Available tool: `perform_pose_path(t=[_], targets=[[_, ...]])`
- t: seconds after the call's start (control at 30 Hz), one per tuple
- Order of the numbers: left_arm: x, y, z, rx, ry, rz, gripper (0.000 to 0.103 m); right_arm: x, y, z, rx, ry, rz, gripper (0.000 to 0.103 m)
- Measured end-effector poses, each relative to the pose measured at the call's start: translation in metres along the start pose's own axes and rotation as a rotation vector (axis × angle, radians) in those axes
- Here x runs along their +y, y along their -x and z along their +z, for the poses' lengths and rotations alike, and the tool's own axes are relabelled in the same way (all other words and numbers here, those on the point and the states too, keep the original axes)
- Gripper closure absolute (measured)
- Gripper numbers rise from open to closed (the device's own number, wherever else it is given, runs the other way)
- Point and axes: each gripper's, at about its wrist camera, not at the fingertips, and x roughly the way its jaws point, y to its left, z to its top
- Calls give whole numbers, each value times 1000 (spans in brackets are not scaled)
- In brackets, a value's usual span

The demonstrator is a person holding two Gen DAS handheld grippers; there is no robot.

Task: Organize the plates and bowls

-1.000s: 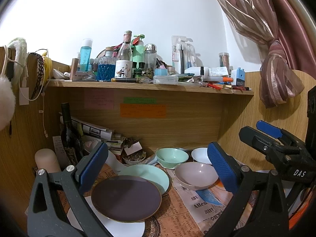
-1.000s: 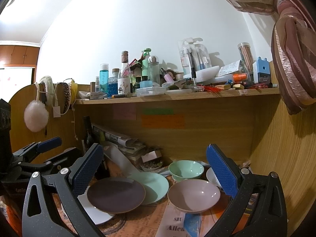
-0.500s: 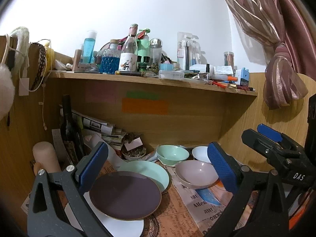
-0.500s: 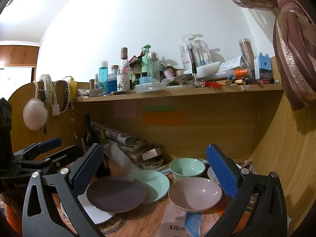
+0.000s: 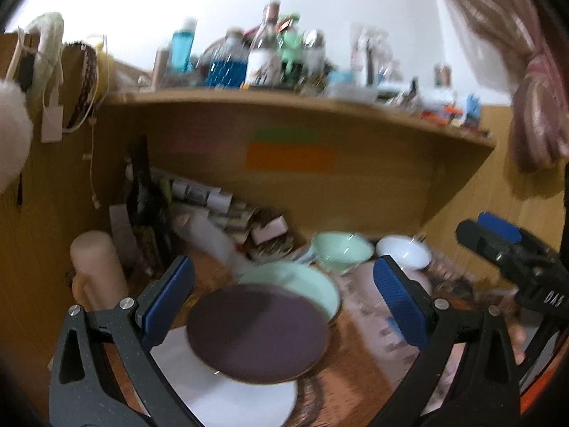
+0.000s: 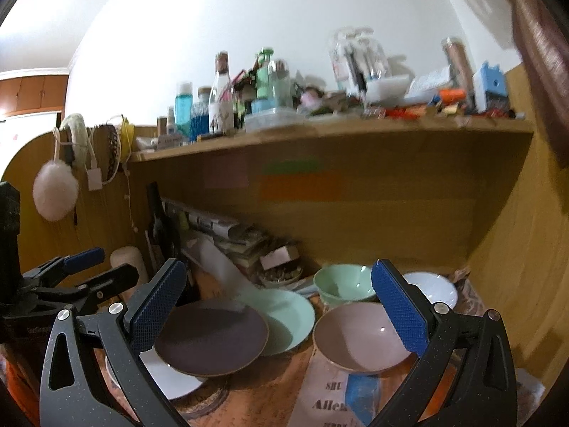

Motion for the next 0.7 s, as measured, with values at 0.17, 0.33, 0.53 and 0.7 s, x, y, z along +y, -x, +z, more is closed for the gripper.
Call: perform_pose_path(t=[0.17, 0.33, 0.53, 0.7], targets=[[18, -23, -15, 82, -31, 45, 1, -2, -31, -13, 80, 19, 7, 0], [42, -47, -32, 174, -20, 62, 1, -1, -65, -32, 186, 56, 23, 0], [69, -70, -47, 268, 26, 58, 2, -1, -99, -52, 310, 51, 67, 0], [89, -89, -58, 349, 63, 42, 14, 1, -124, -66, 385, 38, 82, 0]])
